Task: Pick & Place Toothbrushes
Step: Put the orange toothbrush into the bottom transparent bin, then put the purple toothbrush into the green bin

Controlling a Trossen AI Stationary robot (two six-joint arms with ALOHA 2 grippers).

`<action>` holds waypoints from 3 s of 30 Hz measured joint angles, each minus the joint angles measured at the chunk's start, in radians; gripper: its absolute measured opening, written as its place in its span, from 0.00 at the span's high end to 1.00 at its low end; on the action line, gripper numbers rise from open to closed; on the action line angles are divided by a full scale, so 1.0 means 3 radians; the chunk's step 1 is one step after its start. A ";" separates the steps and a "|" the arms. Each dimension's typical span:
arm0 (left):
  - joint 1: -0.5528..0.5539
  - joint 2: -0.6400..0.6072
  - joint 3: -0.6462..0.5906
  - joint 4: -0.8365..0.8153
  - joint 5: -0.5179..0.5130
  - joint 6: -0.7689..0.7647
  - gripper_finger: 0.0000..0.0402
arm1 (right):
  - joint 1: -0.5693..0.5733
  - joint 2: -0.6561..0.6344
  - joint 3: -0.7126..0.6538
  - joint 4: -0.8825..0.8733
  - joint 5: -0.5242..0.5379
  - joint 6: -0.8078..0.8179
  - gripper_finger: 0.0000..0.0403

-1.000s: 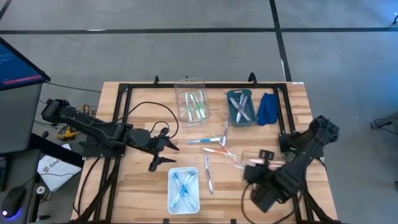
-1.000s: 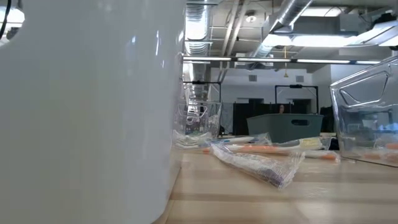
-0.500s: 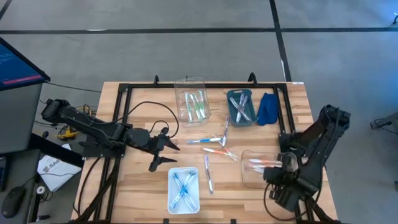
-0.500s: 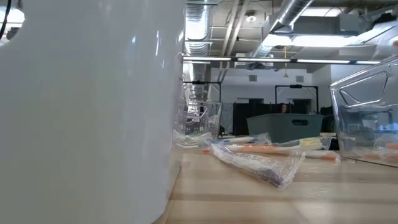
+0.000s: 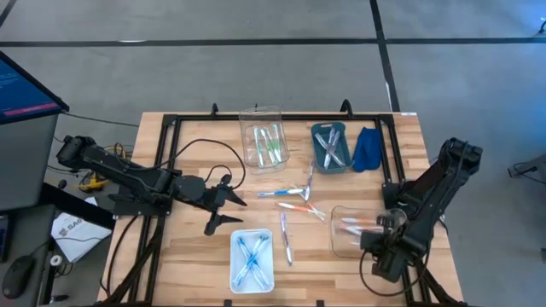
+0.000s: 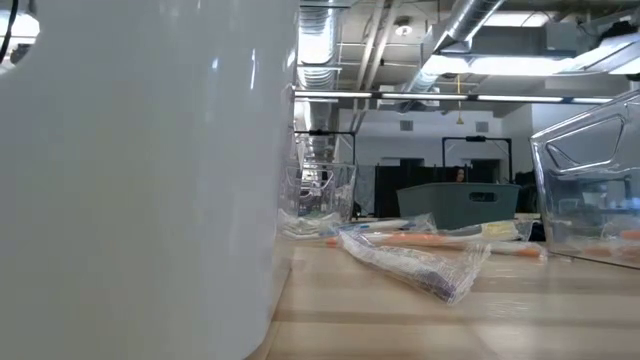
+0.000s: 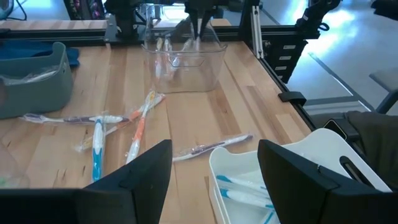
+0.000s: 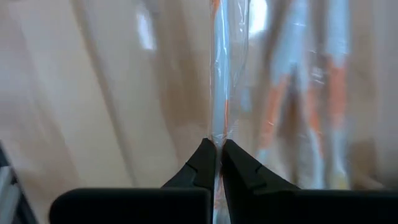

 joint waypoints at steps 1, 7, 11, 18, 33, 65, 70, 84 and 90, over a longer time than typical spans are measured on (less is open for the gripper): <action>0.0000 0.0000 0.0000 0.0003 0.0001 0.0001 0.42 | 0.0000 0.0000 -0.0028 0.0093 0.0000 -0.0039 0.98; 0.0000 0.0000 0.0000 0.0007 0.0001 0.0001 0.42 | -0.0006 0.0001 -0.0239 0.0348 -0.0036 -0.0071 0.98; 0.0000 0.0000 0.0000 0.0007 0.0001 0.0001 0.42 | -0.0038 0.0001 -0.0358 0.0449 -0.0042 -0.0080 0.98; 0.0000 0.0000 -0.0001 0.0022 0.0001 0.0001 0.42 | -0.0057 0.0019 -0.0488 0.0637 -0.0135 -0.0261 0.95; 0.0000 0.0000 -0.0001 0.0028 0.0001 0.0002 0.42 | -0.0114 0.0019 -0.0488 0.0624 -0.0133 0.0122 0.82; 0.0001 0.0000 -0.0001 0.0049 0.0001 0.0003 0.42 | -0.1204 0.0003 0.0941 -0.0010 0.0005 -0.1696 0.80; 0.0001 0.0000 -0.0006 0.0055 0.0001 0.0002 0.42 | -0.1384 0.0003 0.1002 0.0480 0.0005 -0.2097 0.80; 0.0001 0.0001 -0.0065 0.0132 0.0001 0.0002 0.42 | -0.2116 0.0013 0.1002 0.1674 0.0005 -0.2839 0.80; 0.0000 0.0001 -0.0065 0.0148 -0.0115 0.0072 0.42 | -0.2414 0.0013 0.0993 0.1865 0.0016 -0.3375 0.80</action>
